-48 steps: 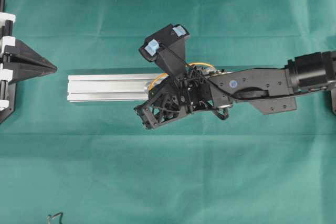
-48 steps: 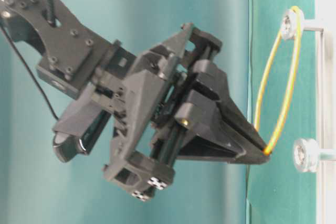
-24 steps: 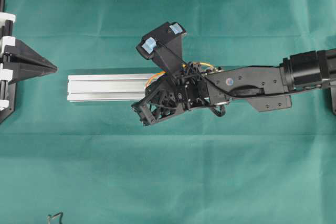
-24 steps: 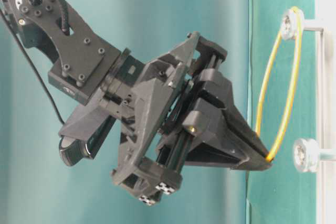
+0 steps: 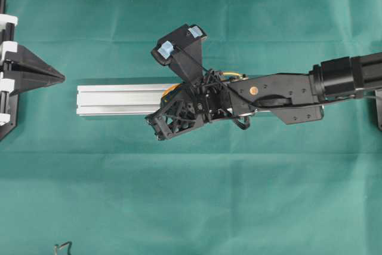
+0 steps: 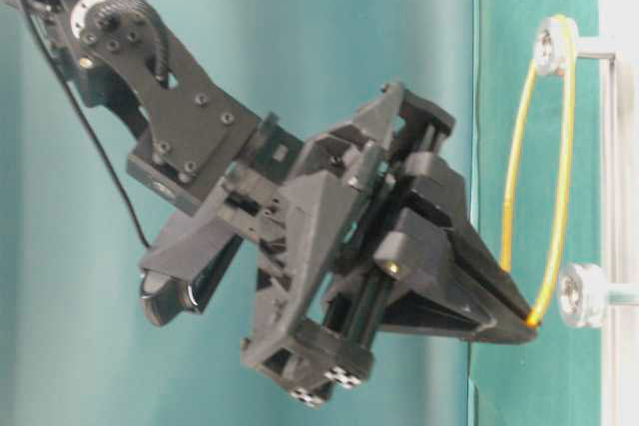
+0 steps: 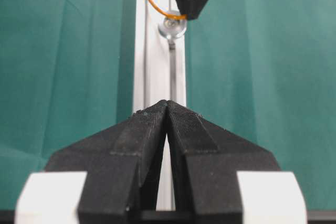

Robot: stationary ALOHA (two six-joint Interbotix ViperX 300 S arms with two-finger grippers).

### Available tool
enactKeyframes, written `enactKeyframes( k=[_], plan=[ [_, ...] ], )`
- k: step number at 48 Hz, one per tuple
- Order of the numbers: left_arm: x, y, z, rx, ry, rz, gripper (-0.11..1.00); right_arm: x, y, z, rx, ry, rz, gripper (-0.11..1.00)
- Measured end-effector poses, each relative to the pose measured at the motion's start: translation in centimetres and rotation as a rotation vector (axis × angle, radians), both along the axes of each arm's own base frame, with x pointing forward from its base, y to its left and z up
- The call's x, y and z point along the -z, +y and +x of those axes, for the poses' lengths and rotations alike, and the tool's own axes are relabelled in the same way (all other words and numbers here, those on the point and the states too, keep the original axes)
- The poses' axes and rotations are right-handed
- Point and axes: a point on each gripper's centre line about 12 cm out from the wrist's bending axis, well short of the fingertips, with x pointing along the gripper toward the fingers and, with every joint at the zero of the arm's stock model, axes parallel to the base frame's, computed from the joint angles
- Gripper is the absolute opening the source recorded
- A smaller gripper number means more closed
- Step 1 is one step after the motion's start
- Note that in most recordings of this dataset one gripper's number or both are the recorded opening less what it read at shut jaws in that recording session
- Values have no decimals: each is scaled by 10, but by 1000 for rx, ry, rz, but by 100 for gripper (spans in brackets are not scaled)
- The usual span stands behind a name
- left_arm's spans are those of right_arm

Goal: Hook the rubber onto the shaft.
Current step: 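Stretch the band leftward and lower it around the left pulley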

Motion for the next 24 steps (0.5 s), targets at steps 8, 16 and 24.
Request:
enactKeyframes(
  k=[8,16,24],
  plan=[
    [0,0,0,-2,0,0,2,6,-3,3,4,-7,5,7],
    [0,0,0,0,-2,0,2,10,-5,5,7,-8,7,7],
    [0,0,0,0,0,0,2,11,-6,6,7,-11,8,7]
  ],
)
